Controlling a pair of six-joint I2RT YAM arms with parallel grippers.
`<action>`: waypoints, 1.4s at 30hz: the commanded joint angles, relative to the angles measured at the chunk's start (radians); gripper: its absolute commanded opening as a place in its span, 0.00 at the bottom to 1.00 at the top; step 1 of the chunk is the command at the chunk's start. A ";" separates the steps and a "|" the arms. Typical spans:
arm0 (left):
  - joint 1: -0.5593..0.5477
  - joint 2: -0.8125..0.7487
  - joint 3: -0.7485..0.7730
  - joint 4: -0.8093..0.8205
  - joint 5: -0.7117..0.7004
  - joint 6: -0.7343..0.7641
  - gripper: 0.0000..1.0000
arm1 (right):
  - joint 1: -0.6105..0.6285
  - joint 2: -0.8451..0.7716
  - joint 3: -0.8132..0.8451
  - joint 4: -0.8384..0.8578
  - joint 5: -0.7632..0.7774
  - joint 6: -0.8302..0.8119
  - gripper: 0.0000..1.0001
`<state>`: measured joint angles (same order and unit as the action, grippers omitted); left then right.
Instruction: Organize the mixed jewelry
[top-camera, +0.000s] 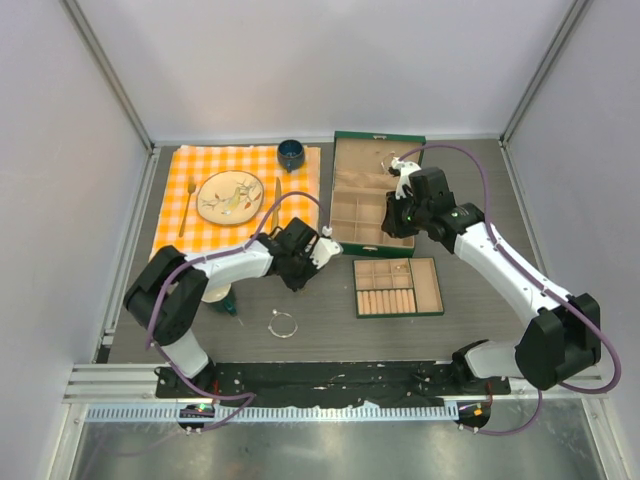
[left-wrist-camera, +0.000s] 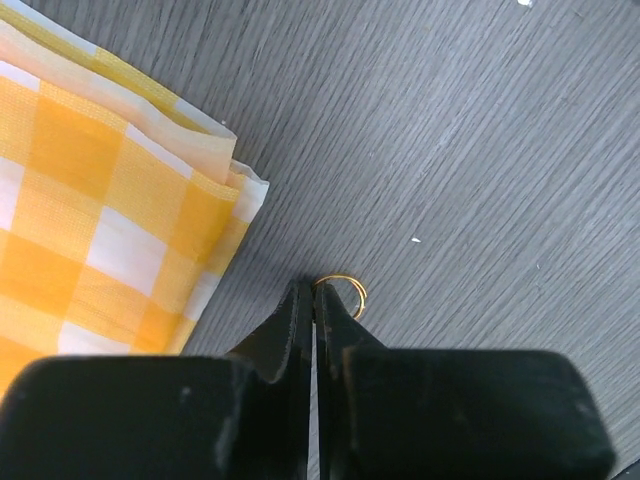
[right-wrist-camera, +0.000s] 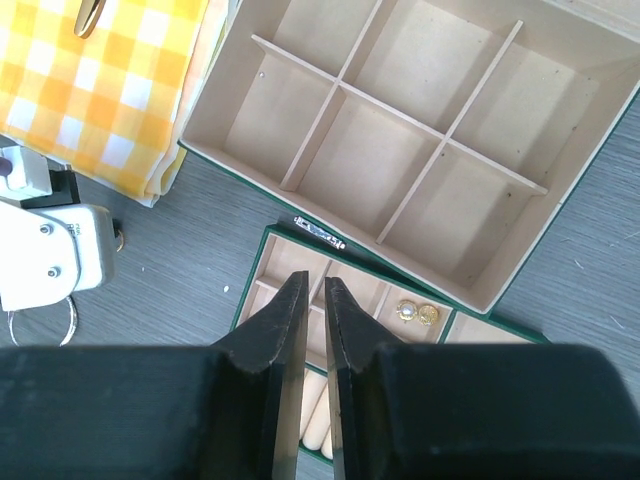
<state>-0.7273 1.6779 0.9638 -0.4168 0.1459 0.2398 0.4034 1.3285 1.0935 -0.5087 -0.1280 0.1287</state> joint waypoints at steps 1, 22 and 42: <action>-0.003 -0.026 -0.004 -0.040 0.034 -0.005 0.00 | -0.005 -0.031 0.026 0.019 0.013 -0.018 0.18; 0.058 -0.264 0.213 0.193 -0.233 -0.212 0.00 | -0.087 0.029 0.095 0.304 -0.550 0.331 0.31; 0.058 -0.239 0.227 0.289 -0.246 -0.451 0.00 | 0.037 0.285 0.187 0.596 -0.573 0.523 0.36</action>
<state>-0.6689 1.4502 1.1759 -0.1993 -0.0959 -0.1745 0.4248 1.6035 1.2144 0.0219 -0.7055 0.6392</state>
